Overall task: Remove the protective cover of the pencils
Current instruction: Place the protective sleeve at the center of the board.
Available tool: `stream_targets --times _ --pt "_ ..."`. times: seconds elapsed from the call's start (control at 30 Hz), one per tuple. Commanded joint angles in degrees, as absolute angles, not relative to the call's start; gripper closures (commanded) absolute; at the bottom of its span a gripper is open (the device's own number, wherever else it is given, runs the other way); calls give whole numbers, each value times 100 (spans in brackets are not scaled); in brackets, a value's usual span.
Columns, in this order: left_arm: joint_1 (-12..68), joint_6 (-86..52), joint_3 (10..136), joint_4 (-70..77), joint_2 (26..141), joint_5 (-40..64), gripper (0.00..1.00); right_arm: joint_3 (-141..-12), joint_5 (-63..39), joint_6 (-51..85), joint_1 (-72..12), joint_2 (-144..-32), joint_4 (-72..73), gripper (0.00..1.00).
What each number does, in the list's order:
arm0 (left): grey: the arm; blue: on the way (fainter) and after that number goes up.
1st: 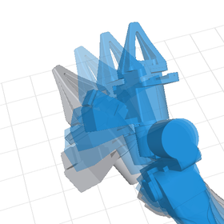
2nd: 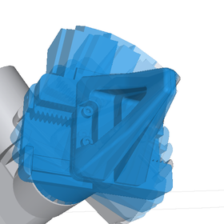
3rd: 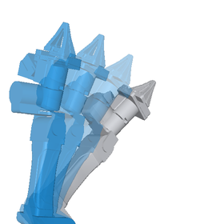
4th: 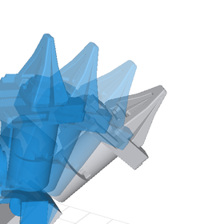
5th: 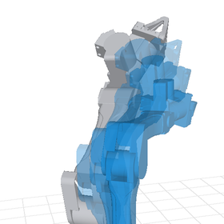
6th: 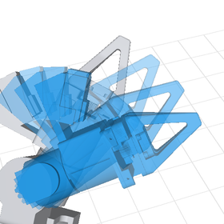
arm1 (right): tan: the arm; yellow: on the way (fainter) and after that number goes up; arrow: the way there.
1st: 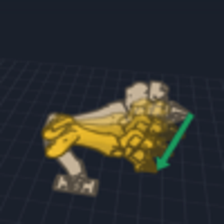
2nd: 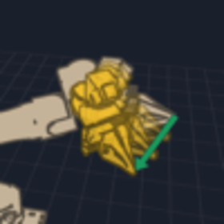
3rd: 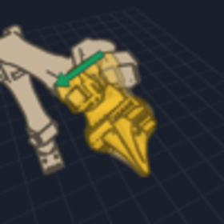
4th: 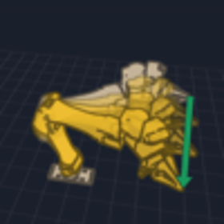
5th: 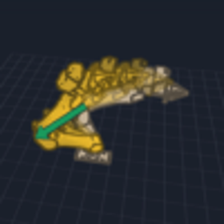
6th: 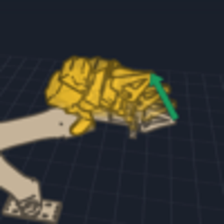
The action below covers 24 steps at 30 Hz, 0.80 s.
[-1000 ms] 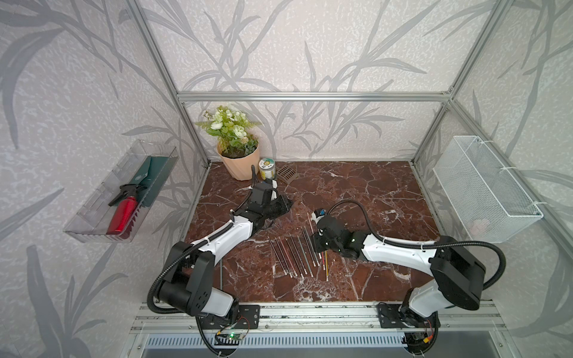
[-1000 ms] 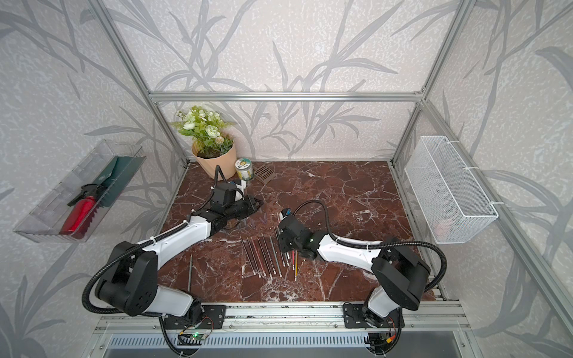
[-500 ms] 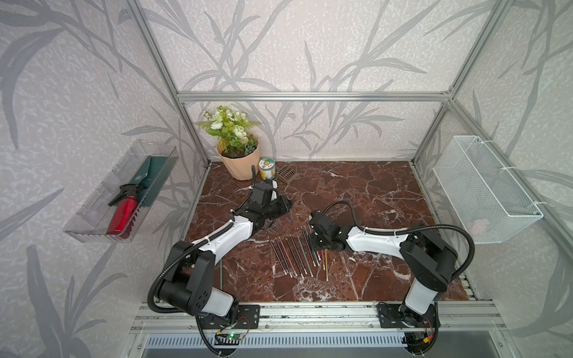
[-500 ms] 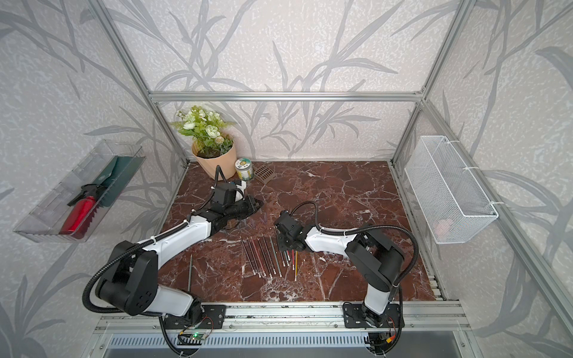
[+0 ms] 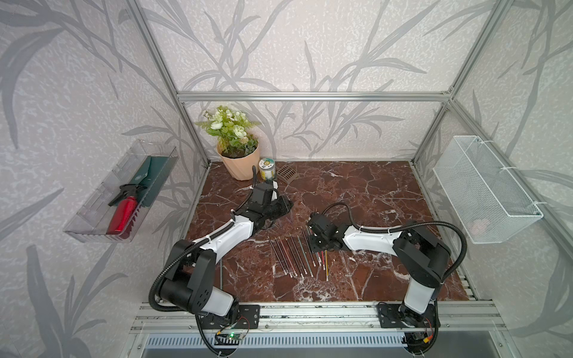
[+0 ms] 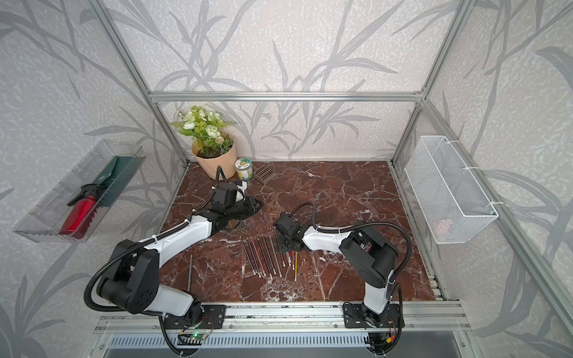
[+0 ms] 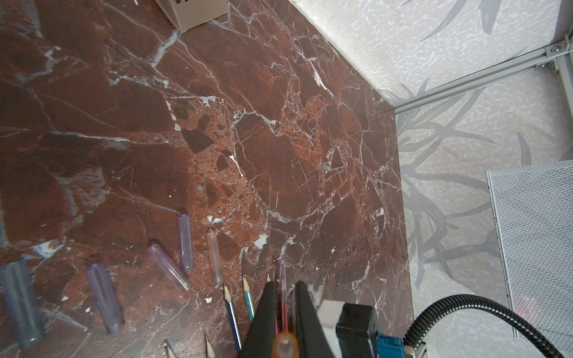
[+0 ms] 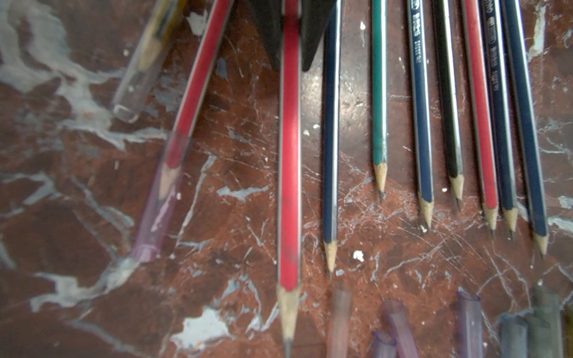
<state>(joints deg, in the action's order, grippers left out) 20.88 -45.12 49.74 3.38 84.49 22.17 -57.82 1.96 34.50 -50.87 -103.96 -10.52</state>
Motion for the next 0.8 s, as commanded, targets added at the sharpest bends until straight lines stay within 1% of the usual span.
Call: stream_targets --times 0.0,0.03,0.1,0.53,0.77 --pt "2065 -4544 5089 325 8478 2244 100 -5862 211 3463 -5054 -10479 -1230 76" --pt "2065 -4544 5082 323 8474 2254 100 -5862 211 3469 -5049 -10477 -1230 74" --pt "2065 -4544 5072 330 8473 2251 100 -5873 203 3471 -5054 -10494 -1238 73" --pt "2092 -4518 5149 267 8547 2242 100 -5828 207 3513 -5041 -10382 -1212 73" --pt "2308 -4277 5654 -438 8937 1987 100 -5889 174 3503 -5045 -10346 -1264 73"
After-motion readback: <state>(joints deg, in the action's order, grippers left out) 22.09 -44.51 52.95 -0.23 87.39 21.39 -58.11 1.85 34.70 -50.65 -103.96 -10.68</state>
